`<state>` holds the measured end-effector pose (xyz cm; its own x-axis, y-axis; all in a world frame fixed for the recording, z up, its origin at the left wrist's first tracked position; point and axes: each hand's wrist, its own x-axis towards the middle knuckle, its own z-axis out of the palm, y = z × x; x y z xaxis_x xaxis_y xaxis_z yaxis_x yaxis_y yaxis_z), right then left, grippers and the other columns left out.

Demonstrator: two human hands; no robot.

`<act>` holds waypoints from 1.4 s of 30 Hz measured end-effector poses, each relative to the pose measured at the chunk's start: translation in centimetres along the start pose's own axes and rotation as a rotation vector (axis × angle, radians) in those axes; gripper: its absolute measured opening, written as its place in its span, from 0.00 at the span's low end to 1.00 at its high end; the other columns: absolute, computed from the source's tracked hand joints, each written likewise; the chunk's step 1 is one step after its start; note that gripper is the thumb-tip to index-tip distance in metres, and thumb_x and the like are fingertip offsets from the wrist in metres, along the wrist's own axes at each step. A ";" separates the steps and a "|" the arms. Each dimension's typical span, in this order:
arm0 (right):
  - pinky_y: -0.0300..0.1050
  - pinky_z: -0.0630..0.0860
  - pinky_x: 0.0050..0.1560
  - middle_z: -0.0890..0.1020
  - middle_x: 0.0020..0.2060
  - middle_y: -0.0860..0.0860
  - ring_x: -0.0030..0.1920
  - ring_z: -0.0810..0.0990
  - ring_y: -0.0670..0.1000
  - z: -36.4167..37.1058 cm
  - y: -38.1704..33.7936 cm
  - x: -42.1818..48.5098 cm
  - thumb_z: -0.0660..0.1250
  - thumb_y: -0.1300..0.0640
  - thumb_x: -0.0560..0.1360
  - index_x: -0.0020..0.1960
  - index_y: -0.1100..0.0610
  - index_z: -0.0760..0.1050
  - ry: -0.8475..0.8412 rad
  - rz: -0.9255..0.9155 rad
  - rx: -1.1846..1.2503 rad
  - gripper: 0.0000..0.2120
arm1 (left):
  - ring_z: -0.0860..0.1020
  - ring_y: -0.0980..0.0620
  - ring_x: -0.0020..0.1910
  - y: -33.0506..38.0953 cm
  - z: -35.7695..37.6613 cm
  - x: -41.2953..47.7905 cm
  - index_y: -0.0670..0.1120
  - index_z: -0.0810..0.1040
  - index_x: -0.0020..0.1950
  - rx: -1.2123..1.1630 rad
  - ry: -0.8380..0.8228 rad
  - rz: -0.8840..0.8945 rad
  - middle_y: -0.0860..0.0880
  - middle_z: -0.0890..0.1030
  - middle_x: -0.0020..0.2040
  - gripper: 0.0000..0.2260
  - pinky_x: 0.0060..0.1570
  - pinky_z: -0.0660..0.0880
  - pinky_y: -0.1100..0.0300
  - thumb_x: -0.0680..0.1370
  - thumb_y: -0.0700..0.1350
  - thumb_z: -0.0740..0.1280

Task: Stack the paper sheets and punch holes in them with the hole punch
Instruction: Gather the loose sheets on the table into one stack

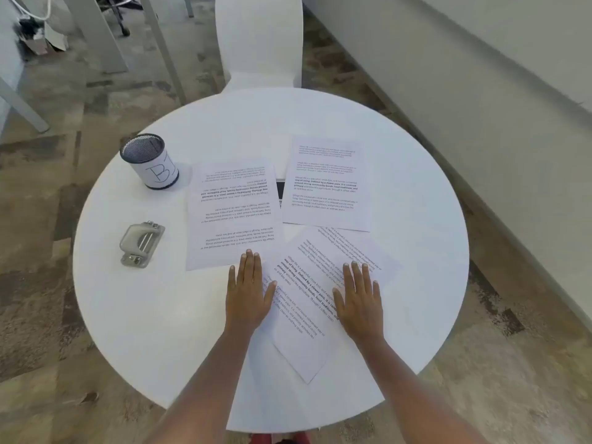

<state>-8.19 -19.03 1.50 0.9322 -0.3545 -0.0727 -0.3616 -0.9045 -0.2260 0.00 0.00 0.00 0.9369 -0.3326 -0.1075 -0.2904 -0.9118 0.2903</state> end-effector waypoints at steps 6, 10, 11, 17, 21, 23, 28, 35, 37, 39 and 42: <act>0.62 0.76 0.54 0.78 0.61 0.61 0.62 0.76 0.64 0.0 -0.1 -0.5 0.34 0.46 0.79 0.62 0.64 0.74 -0.058 0.063 -0.029 0.36 | 0.63 0.39 0.72 0.0 0.2 -0.3 0.35 0.60 0.71 0.025 0.005 -0.016 0.37 0.64 0.72 0.27 0.71 0.59 0.42 0.78 0.51 0.59; 0.63 0.75 0.55 0.77 0.61 0.62 0.62 0.75 0.65 0.1 0.0 -0.5 0.34 0.45 0.78 0.63 0.64 0.73 -0.052 0.065 -0.021 0.36 | 0.68 0.37 0.68 0.1 0.0 -0.5 0.34 0.66 0.68 0.035 0.021 -0.008 0.35 0.69 0.69 0.26 0.66 0.65 0.39 0.77 0.50 0.62; 0.64 0.75 0.55 0.78 0.61 0.62 0.61 0.76 0.65 0.2 0.0 -0.5 0.34 0.45 0.78 0.63 0.64 0.73 -0.063 0.070 -0.013 0.36 | 0.68 0.37 0.68 0.0 0.0 -0.5 0.34 0.66 0.68 0.031 0.022 -0.009 0.35 0.69 0.69 0.26 0.66 0.65 0.38 0.76 0.48 0.66; 0.64 0.75 0.55 0.78 0.61 0.61 0.61 0.76 0.64 0.1 -0.1 -0.4 0.33 0.44 0.79 0.63 0.63 0.73 -0.099 0.105 0.017 0.37 | 0.66 0.37 0.69 -1.2 -0.9 0.0 0.35 0.65 0.69 0.060 0.049 0.011 0.35 0.67 0.70 0.27 0.68 0.62 0.39 0.78 0.53 0.54; 0.66 0.73 0.57 0.76 0.63 0.62 0.63 0.74 0.65 0.1 -0.3 -0.5 0.32 0.42 0.78 0.65 0.61 0.72 -0.120 0.139 0.037 0.38 | 0.58 0.40 0.74 -3.6 -1.7 1.2 0.38 0.56 0.73 0.095 0.035 -0.068 0.36 0.59 0.74 0.30 0.72 0.53 0.42 0.78 0.57 0.47; 0.66 0.70 0.60 0.74 0.65 0.61 0.65 0.72 0.66 0.3 -0.3 -0.6 0.31 0.41 0.77 0.66 0.60 0.70 -0.118 0.148 0.047 0.39 | 0.59 0.40 0.73 -4.4 -2.2 1.4 0.37 0.57 0.73 0.100 0.033 -0.098 0.35 0.61 0.73 0.37 0.72 0.53 0.42 0.74 0.61 0.37; 0.64 0.61 0.69 0.66 0.71 0.59 0.72 0.62 0.63 0.7 -0.3 -0.6 0.34 0.38 0.75 0.71 0.56 0.63 -0.102 0.165 0.050 0.36 | 0.62 0.39 0.72 -4.6 -2.8 1.2 0.35 0.59 0.71 0.066 0.017 -0.119 0.34 0.66 0.70 0.44 0.72 0.54 0.44 0.71 0.65 0.30; 0.57 0.52 0.73 0.55 0.76 0.54 0.76 0.51 0.57 0.9 0.2 -0.5 0.52 0.48 0.80 0.74 0.51 0.53 -0.134 0.165 0.017 0.25 | 0.73 0.40 0.60 -1.6 -2.9 0.0 0.38 0.62 0.71 -0.065 -0.043 -0.022 0.37 0.75 0.61 0.25 0.62 0.70 0.49 0.79 0.52 0.57; 0.56 0.51 0.73 0.54 0.76 0.55 0.76 0.50 0.56 0.8 0.6 -0.4 0.52 0.48 0.80 0.74 0.52 0.52 -0.147 0.148 0.017 0.25 | 0.76 0.41 0.56 -1.6 -3.5 0.4 0.39 0.64 0.70 -0.075 -0.023 0.102 0.39 0.77 0.58 0.22 0.55 0.74 0.50 0.79 0.49 0.58; 0.57 0.52 0.74 0.53 0.76 0.56 0.76 0.49 0.56 0.5 0.9 -0.5 0.51 0.48 0.80 0.75 0.53 0.52 -0.144 0.131 0.008 0.25 | 0.79 0.39 0.52 -2.5 -4.3 1.4 0.37 0.70 0.65 -0.055 0.009 0.201 0.37 0.79 0.53 0.18 0.50 0.77 0.49 0.77 0.41 0.62; 0.57 0.52 0.73 0.55 0.76 0.56 0.76 0.51 0.57 -0.1 1.2 -1.1 0.34 0.37 0.74 0.74 0.53 0.53 -0.143 0.084 -0.020 0.35 | 0.70 0.37 0.65 -5.1 -5.2 3.0 0.35 0.68 0.67 0.083 0.005 0.186 0.33 0.73 0.64 0.19 0.64 0.70 0.47 0.75 0.35 0.60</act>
<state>-9.62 -19.78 1.44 0.8907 -0.3932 -0.2281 -0.4374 -0.8780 -0.1945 5.31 4.89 3.17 0.8664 -0.4963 -0.0544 -0.4736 -0.8515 0.2251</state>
